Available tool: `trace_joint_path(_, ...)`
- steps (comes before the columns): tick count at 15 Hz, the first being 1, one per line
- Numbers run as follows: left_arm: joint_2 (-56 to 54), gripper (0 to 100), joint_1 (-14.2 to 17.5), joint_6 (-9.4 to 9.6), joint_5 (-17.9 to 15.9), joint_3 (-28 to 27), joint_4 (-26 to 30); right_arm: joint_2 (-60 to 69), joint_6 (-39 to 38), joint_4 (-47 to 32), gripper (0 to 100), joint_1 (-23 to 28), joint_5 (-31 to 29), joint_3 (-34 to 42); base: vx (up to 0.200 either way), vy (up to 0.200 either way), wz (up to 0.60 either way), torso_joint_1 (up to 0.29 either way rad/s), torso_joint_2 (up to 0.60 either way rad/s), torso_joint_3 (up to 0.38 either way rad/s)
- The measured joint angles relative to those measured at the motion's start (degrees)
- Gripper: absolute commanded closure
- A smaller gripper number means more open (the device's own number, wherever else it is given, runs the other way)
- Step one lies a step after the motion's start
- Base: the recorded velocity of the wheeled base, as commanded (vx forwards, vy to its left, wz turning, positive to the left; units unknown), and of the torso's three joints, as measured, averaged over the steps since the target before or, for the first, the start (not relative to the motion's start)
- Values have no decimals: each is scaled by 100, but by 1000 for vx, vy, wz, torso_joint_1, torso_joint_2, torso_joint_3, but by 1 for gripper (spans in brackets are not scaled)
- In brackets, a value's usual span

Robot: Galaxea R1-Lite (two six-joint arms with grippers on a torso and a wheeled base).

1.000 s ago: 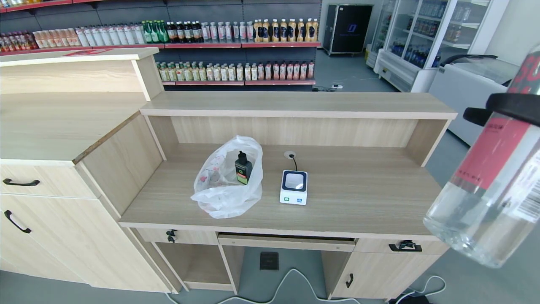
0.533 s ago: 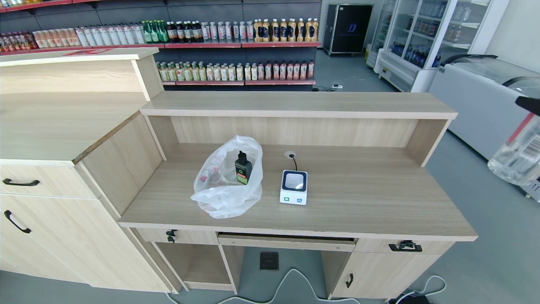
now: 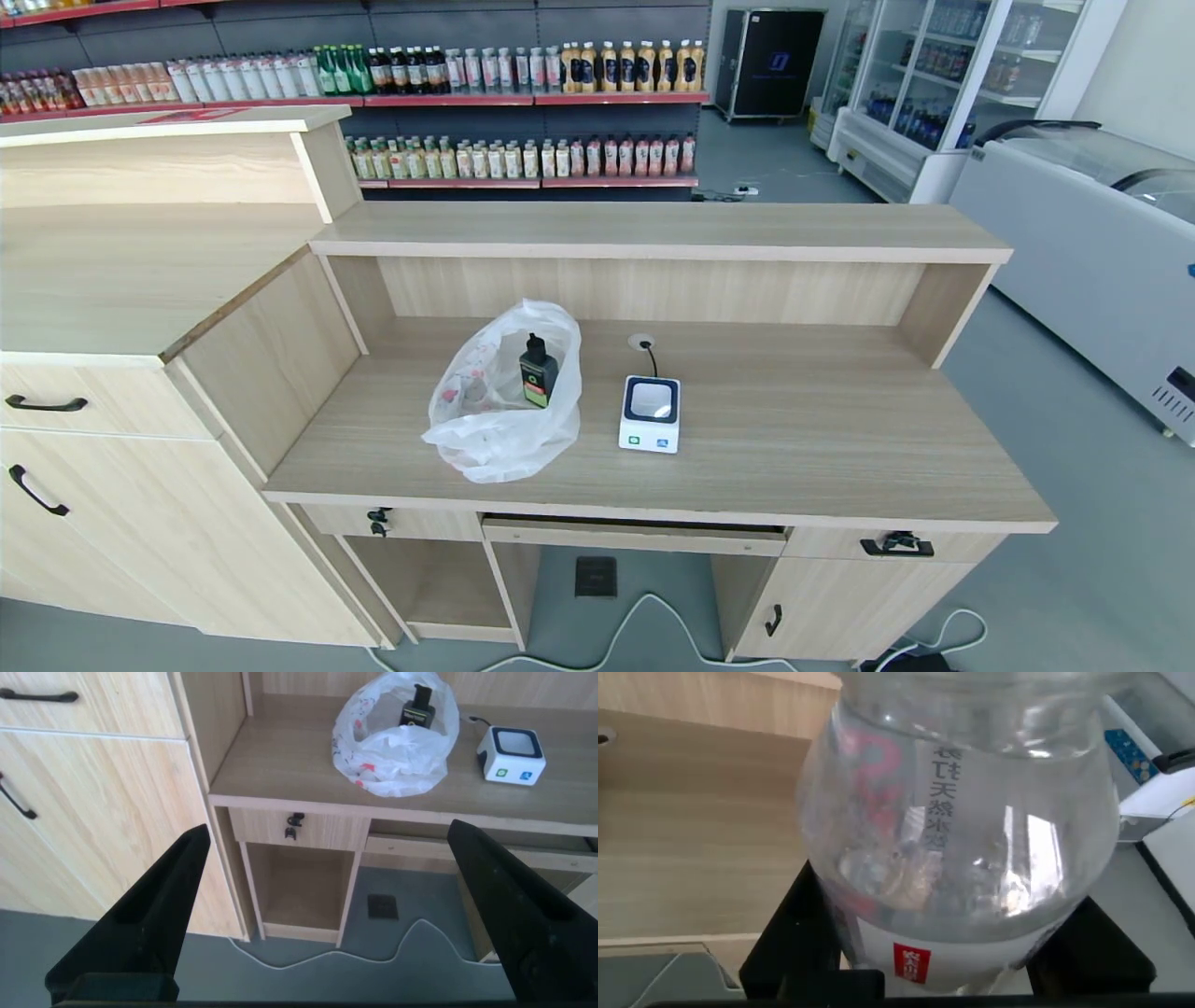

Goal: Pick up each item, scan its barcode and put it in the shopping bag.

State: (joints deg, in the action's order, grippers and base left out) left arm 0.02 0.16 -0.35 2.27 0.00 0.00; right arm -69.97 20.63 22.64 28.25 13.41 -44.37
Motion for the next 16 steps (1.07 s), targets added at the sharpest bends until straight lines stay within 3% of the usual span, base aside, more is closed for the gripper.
trace_joint_path(5,0,0,-5,0,0,0,0,-380,52,946,100,94,-358,124,0,0,600,5,4,3)
trace_joint_path(12,-2,0,0,0,0,0,0,-1490,1128,2484,100,72,-345,364,0,0,600,2,0,0)
trace_joint_path(16,0,0,-5,-2,0,0,0,-1759,2070,2523,100,59,30,640,0,0,0,0,0,0)
